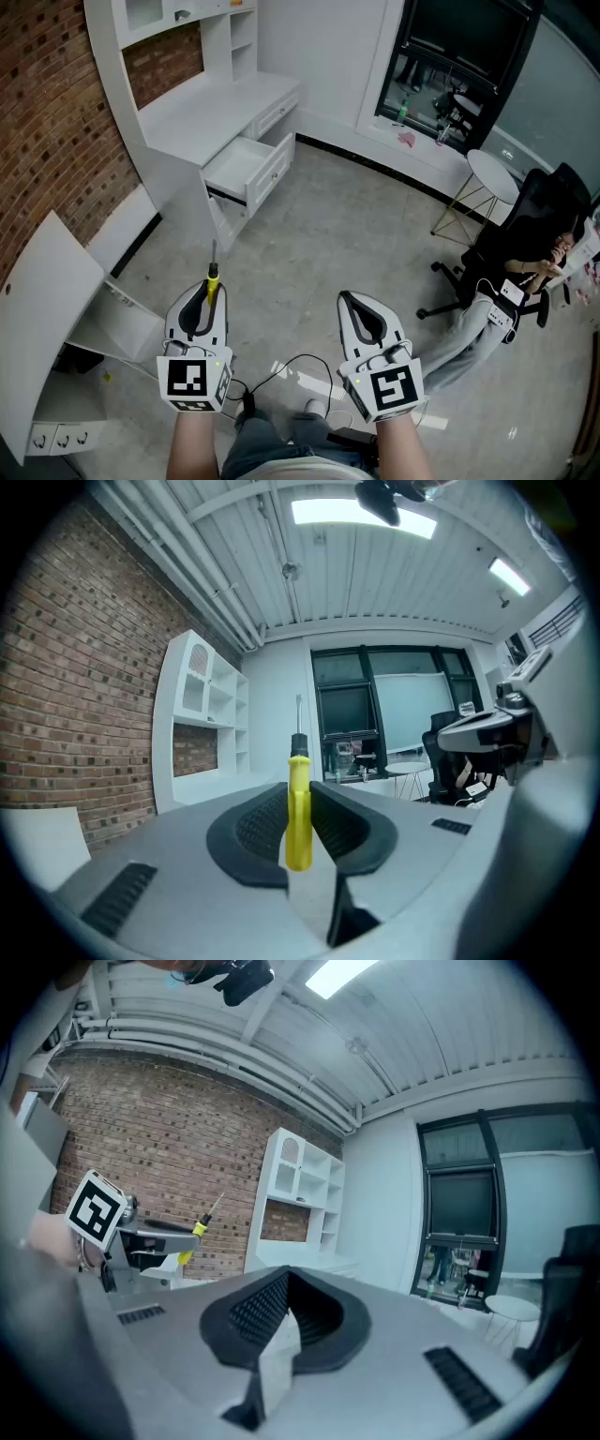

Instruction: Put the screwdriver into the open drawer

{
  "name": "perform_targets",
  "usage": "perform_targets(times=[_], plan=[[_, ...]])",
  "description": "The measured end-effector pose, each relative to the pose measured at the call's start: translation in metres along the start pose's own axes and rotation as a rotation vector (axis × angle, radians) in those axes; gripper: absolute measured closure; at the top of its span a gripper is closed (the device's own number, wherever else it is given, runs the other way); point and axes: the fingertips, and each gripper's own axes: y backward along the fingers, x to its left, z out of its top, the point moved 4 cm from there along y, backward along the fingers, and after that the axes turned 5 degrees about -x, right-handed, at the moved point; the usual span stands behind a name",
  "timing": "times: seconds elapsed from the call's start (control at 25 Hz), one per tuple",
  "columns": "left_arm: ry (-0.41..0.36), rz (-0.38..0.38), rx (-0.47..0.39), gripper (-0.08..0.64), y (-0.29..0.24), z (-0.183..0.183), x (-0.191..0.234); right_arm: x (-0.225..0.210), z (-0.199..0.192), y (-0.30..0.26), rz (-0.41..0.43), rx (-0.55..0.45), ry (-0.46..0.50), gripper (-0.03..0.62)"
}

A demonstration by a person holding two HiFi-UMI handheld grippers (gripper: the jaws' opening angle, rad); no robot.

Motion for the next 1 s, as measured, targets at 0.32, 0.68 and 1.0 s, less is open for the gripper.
perform_targets(times=[0.32,0.68,1.0], plan=[[0.009,0.021,-0.007,0.476,-0.003,0.005,-0.084,-0.061,-0.008,0.039,0.041,-0.028,0.005,0.583],[-0.040,0.026,-0.028,0.476,-0.026,0.019,-0.106,-0.082,-0.014,0.035,0.085,-0.057,-0.025,0.583],[-0.028,0.062,-0.021,0.476,-0.086,0.011,-0.075,-0.104,-0.016,-0.028,0.100,-0.063,-0.023,0.583]])
